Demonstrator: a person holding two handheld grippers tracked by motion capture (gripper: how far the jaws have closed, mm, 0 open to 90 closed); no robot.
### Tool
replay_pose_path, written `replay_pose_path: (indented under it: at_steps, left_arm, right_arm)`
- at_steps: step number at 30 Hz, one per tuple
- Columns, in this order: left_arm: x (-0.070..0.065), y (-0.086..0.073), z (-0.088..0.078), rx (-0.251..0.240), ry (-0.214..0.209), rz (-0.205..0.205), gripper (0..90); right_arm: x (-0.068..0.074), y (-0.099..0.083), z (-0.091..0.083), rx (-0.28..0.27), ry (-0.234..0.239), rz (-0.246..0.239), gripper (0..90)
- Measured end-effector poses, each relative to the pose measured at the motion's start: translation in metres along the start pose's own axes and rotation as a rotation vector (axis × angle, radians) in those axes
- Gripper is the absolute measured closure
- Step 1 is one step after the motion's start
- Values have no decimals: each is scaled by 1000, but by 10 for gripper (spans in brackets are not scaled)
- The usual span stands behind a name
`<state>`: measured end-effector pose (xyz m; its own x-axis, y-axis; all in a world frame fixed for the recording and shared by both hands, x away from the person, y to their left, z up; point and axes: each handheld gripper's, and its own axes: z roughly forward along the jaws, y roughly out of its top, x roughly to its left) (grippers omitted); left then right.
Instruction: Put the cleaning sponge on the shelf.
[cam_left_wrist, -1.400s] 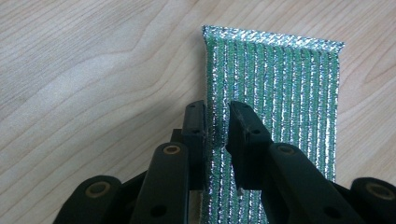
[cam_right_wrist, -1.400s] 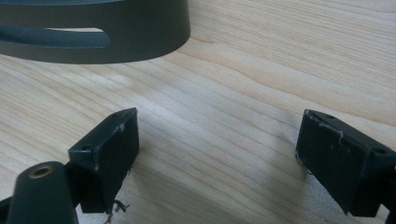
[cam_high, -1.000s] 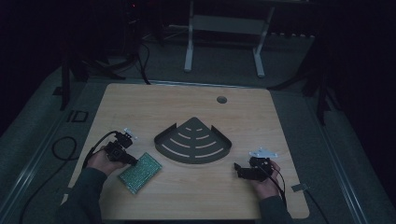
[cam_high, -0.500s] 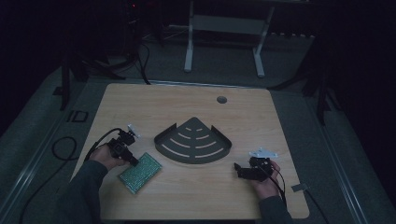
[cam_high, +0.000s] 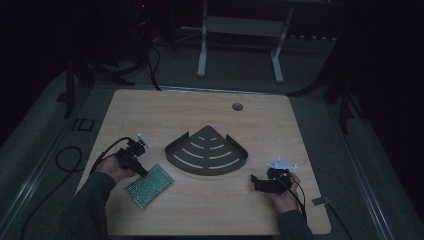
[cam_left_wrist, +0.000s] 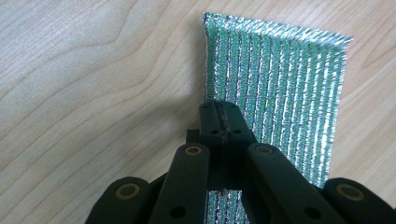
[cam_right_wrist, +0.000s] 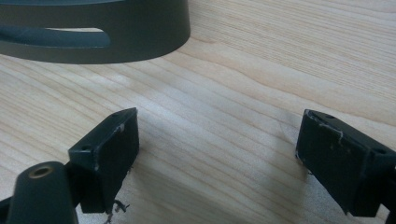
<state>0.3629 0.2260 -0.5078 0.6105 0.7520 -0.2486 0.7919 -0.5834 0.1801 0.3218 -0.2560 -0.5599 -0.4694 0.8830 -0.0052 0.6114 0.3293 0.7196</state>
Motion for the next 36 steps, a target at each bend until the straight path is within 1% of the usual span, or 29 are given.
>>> replay_pose_path:
  at_steps: [4, 5, 6, 7, 9, 11, 16, 18, 19, 22, 26, 29, 32, 36]
  left_arm:
    - [-3, -2, -10, -21, 0, 8, 900]
    - [-3, -2, -10, -21, 0, 8, 900]
    - [-5, -2, -16, -31, 6, 14, 900]
    - [-5, -2, -18, -27, 7, 20, 900]
    - [-6, -2, -22, -35, 15, 22, 900]
    - [-8, -2, -27, -43, 29, 39, 900]
    - [-11, -1, -37, -61, 41, 46, 900]
    - [-14, 1, -42, -74, 53, 58, 900]
    - [-15, 2, -45, -77, 45, 57, 900]
    - [-16, 4, -52, -88, 58, 66, 900]
    - [-18, 7, -61, -106, 59, 69, 900]
    - [-20, 9, -67, -105, 66, 79, 900]
    - [-21, 12, -72, -111, 71, 81, 900]
    - [-24, 17, -78, -123, 95, 88, 900]
  right_arm:
    - [0, 0, 0, 0, 0, 0, 129]
    - [0, 0, 0, 0, 0, 0, 129]
    - [0, 0, 0, 0, 0, 0, 129]
    - [0, 0, 0, 0, 0, 0, 129]
    - [0, 0, 0, 0, 0, 0, 129]
    - [0, 0, 0, 0, 0, 0, 129]
    - [0, 0, 0, 0, 0, 0, 129]
    - [0, 0, 0, 0, 0, 0, 129]
    - [0, 0, 0, 0, 0, 0, 129]
    - [0, 0, 0, 0, 0, 1, 129]
    - [0, 0, 0, 0, 0, 0, 129]
    - [0, 0, 0, 0, 0, 0, 129]
    - [0, 0, 0, 0, 0, 0, 129]
    - [0, 0, 0, 0, 0, 0, 129]
